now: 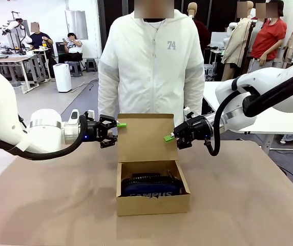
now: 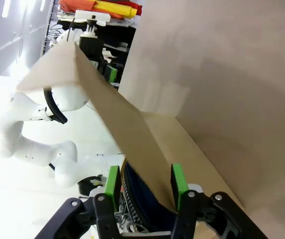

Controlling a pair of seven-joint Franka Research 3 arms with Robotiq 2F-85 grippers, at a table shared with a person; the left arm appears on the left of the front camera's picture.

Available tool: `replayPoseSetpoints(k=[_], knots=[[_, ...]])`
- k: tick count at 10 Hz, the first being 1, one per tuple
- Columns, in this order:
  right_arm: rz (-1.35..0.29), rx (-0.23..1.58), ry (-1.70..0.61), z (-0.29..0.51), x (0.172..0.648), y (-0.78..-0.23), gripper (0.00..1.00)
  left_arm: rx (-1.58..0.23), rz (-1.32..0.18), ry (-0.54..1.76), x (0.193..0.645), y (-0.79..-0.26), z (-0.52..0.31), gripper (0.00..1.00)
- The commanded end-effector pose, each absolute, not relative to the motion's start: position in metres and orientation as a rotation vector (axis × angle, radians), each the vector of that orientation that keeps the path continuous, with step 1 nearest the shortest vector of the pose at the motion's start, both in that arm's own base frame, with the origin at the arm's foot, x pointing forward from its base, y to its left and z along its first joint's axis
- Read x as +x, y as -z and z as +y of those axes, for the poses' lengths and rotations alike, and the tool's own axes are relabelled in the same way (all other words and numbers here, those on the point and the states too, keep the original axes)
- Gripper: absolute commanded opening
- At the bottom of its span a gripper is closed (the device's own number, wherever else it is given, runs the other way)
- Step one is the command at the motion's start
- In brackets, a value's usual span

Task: Pack the items into the box.
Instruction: Close the Mailer Box.

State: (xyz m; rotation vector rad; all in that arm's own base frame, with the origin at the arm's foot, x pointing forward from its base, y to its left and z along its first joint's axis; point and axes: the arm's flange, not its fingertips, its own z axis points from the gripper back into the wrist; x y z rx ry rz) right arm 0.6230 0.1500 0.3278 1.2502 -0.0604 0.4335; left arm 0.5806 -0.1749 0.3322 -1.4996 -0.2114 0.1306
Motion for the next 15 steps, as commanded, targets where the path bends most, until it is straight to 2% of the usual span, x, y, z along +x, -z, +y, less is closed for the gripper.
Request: replayPoseSetpoints(k=[1,2,8,9,10,11,15], knots=[[-0.011,1.257,-0.402,0.149,0.631,-0.321,0.55,-1.428,-0.231,-0.206,0.572,-0.324,-0.176,0.54],[-0.011,1.257,-0.402,0.149,0.631,-0.321,0.55,-1.5,-0.211,-0.131,0.581,-0.332,-0.175,0.54],[-0.032,1.26,-0.41,0.147,0.625,-0.314,0.55,-1.486,-0.214,-0.136,0.578,-0.331,-0.177,0.54],[-0.112,1.247,-0.519,0.15,0.62,-0.314,0.55,-1.515,-0.254,-0.051,0.565,-0.333,-0.186,0.54],[-0.207,1.243,-0.531,0.148,0.615,-0.314,0.55,-1.604,-0.222,0.092,0.546,-0.338,-0.197,0.54],[-0.301,1.249,-0.578,0.146,0.606,-0.319,0.55,-1.582,-0.271,0.179,0.526,-0.344,-0.203,0.54],[-0.588,1.314,-0.861,0.139,0.573,-0.33,0.55,-1.523,-0.435,0.267,0.493,-0.344,-0.203,0.54]])
